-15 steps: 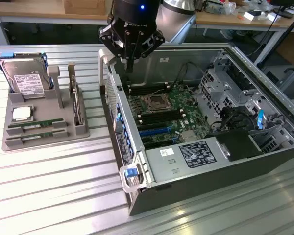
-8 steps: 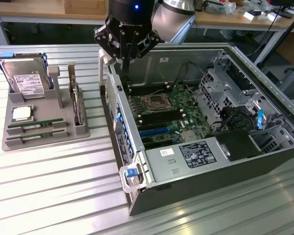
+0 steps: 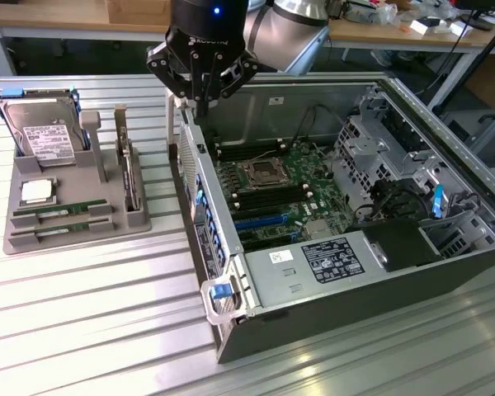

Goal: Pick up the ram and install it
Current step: 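Reach for the ram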

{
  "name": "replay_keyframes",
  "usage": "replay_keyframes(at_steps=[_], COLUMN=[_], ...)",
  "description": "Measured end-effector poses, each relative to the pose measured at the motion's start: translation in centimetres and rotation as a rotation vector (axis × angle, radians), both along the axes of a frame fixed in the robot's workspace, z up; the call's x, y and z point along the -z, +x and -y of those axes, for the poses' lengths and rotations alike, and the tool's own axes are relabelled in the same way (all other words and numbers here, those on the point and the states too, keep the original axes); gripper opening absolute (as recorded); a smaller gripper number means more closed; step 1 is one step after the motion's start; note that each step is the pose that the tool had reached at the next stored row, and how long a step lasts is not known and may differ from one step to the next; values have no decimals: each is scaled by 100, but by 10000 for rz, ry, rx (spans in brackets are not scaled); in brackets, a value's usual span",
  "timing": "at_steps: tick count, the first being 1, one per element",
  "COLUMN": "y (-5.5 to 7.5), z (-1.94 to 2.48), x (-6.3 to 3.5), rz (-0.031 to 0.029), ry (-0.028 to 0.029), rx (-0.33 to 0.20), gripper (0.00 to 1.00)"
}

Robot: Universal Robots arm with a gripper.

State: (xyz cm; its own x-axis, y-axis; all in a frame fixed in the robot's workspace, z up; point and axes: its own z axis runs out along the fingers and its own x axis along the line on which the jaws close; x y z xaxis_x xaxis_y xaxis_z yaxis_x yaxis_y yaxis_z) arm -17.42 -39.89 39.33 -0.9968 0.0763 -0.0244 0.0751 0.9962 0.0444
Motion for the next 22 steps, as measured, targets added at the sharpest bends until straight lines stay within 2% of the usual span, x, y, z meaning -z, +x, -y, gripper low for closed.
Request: replay_keyframes(at_steps=[22], y=[-375], z=[0], x=[1], rz=[0], ry=[0], rx=[0], gripper=[11])
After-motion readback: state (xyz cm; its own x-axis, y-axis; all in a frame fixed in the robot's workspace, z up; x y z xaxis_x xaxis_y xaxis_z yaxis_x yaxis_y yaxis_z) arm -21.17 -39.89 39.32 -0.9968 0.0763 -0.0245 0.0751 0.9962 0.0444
